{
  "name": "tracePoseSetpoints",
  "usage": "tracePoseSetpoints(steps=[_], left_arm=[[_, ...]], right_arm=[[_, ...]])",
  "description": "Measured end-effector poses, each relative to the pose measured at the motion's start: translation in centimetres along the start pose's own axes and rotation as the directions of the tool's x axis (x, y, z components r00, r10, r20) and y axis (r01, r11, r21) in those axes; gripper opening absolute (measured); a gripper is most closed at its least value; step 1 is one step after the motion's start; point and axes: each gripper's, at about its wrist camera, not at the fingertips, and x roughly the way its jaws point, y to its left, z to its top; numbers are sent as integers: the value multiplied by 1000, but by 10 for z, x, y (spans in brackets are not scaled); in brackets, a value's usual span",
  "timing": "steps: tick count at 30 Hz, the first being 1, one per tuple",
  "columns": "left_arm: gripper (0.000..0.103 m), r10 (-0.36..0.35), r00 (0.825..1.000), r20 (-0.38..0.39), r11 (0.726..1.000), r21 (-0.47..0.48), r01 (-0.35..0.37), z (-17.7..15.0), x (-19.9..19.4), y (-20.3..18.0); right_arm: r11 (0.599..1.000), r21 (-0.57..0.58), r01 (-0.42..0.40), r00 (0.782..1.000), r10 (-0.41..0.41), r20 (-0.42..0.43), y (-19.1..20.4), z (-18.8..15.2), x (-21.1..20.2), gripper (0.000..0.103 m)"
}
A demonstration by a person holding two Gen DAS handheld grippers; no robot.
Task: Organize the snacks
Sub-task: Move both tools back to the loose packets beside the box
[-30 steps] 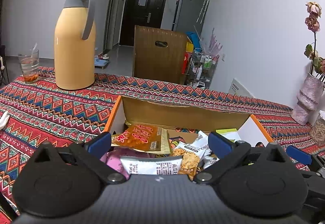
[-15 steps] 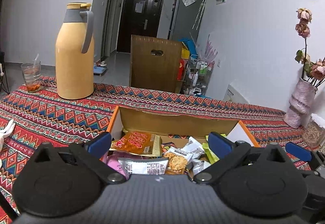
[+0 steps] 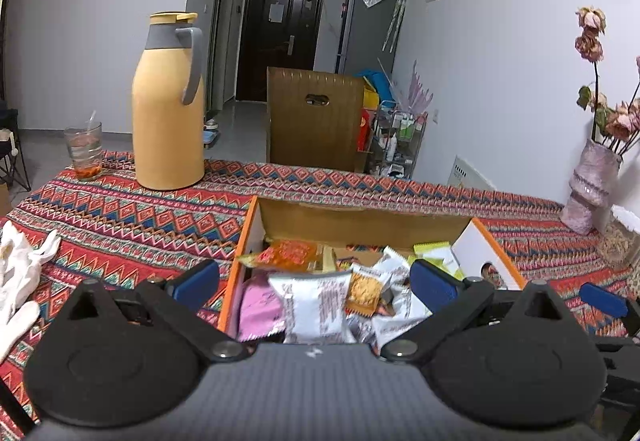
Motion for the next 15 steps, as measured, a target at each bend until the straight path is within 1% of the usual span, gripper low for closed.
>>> tracePoseSetpoints(steps=[3, 15], left_arm=[[103, 12, 1000, -17, 1000, 14, -12, -9, -4, 3], [103, 36, 996, -82, 999, 11, -35, -44, -12, 19]], right_arm=[[1000, -1, -2, 1000, 2, -14, 0, -7, -6, 103], [1000, 5, -4, 996, 4, -94, -5, -37, -22, 103]])
